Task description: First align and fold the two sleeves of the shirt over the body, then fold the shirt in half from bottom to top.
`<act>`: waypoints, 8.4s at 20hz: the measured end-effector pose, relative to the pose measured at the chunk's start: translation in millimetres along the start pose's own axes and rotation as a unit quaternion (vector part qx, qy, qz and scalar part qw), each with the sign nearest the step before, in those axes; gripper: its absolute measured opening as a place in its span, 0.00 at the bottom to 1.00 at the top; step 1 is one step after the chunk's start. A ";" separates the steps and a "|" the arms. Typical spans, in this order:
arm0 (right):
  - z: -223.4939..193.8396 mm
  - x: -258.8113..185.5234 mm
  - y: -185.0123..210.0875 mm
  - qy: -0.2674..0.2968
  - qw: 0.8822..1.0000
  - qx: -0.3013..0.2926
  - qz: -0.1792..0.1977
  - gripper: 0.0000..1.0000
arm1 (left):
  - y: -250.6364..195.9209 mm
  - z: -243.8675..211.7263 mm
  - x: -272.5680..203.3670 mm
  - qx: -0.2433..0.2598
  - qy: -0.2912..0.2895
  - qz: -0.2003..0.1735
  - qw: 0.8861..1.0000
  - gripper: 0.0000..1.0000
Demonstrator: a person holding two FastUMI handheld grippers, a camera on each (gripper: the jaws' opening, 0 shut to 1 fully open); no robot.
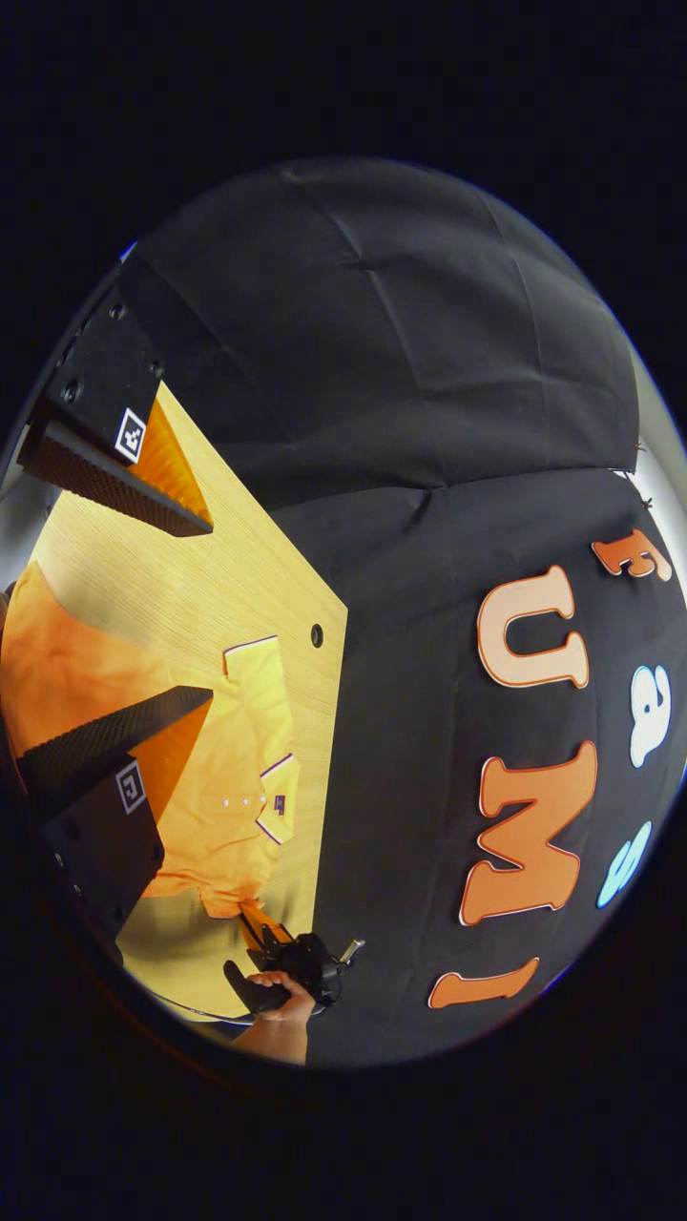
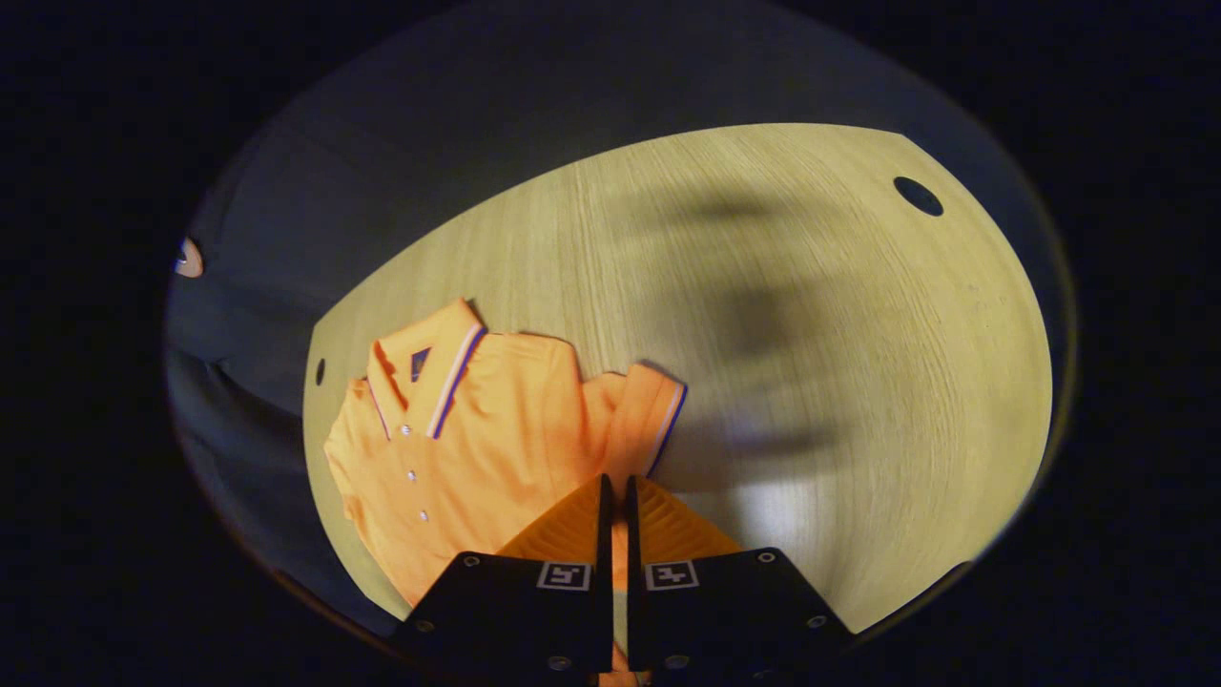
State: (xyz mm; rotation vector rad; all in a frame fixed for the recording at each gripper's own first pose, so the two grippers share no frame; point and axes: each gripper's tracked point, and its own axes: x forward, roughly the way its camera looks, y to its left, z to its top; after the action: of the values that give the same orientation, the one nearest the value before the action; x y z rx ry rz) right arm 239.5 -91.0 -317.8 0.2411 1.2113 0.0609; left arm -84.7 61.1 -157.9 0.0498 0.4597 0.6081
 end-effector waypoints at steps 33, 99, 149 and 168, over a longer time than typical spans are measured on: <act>-40.8 -6.1 133.5 -0.026 0.994 0.005 0.111 0.62 | -2.0 -0.5 91.9 0.002 0.060 -0.084 0.995 0.97; -256.3 -240.8 -2.5 -0.381 0.911 0.082 -0.133 0.91 | -220.5 -32.5 311.0 0.158 0.308 -0.341 0.874 0.09; -406.8 -106.8 -34.2 -0.195 0.961 -0.189 -0.058 0.92 | -11.9 -233.3 2.7 0.123 0.168 -0.253 0.945 0.99; -408.9 -79.6 -28.2 -0.210 0.945 -0.242 -0.060 0.82 | -34.7 -247.0 3.9 0.133 0.097 -0.287 0.944 0.63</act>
State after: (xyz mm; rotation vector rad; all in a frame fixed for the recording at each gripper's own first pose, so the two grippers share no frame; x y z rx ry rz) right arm -172.0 -70.3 -385.6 -0.2444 0.7513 0.1881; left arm -169.6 13.0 -387.5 0.1084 0.7124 -0.0277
